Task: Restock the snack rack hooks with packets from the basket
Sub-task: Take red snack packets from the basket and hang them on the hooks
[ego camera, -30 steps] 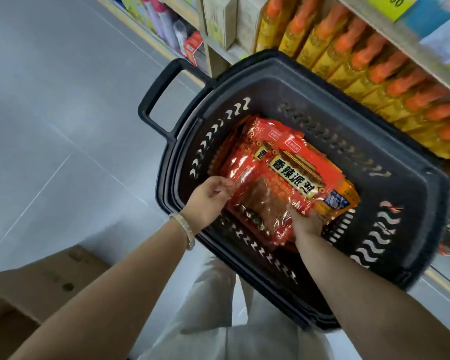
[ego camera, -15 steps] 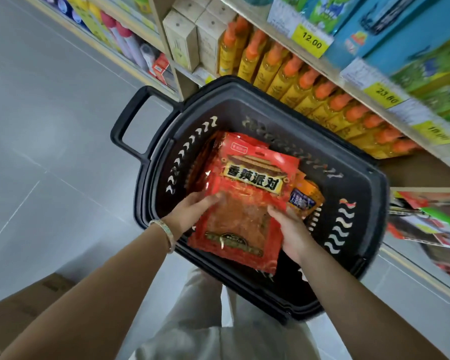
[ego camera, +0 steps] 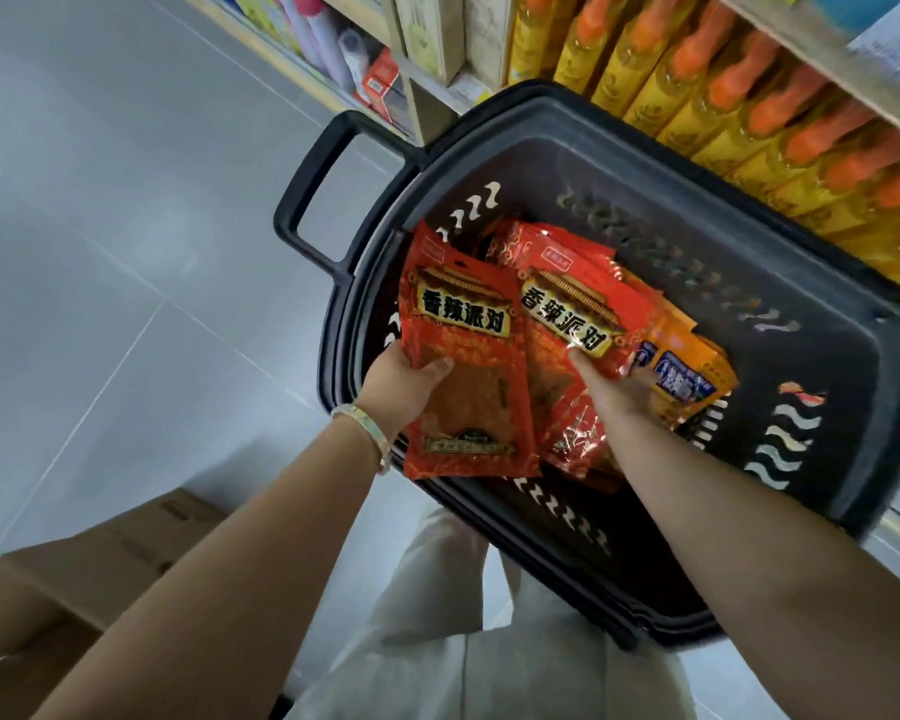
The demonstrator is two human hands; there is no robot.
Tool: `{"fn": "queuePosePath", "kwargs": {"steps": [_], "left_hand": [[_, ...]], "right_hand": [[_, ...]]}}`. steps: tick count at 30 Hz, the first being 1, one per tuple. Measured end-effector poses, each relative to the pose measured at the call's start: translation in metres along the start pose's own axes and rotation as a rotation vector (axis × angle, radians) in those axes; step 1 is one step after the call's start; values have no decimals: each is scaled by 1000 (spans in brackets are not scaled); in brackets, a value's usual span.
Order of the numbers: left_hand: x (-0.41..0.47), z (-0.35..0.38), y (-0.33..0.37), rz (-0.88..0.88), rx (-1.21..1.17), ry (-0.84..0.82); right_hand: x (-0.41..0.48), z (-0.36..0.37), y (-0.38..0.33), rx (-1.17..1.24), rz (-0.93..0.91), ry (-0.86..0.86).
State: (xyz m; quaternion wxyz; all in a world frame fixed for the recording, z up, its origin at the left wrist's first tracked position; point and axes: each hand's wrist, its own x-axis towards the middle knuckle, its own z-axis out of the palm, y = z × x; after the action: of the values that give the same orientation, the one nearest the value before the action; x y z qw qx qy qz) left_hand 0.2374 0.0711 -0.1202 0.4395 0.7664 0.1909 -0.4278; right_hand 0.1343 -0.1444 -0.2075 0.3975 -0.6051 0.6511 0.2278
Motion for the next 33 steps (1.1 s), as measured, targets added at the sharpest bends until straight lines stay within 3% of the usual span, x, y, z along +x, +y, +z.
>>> {"fn": "queuePosePath", "kwargs": {"steps": [7,15,19,22,26,29,33], "left_hand": [[2,3,-2,40,101,19],[-19,5,2,29,-34,12],[-52,12,3,18,-68,18],[-78,19,3,41,-62,-16],[-115,24,10,141,14,-40],[-147,35,15,275,-11,-98],[-199,63,24,503,-28,-79]], "right_hand": [[2,9,20,127,-114,90],[-20,-23,39,241,-182,166],[-43,-48,52,376,-186,107],[-71,-69,67,286,-347,121],[-114,-101,96,30,-633,254],[-140,-130,117,219,-793,322],[-168,-181,151,485,-813,420]]}}
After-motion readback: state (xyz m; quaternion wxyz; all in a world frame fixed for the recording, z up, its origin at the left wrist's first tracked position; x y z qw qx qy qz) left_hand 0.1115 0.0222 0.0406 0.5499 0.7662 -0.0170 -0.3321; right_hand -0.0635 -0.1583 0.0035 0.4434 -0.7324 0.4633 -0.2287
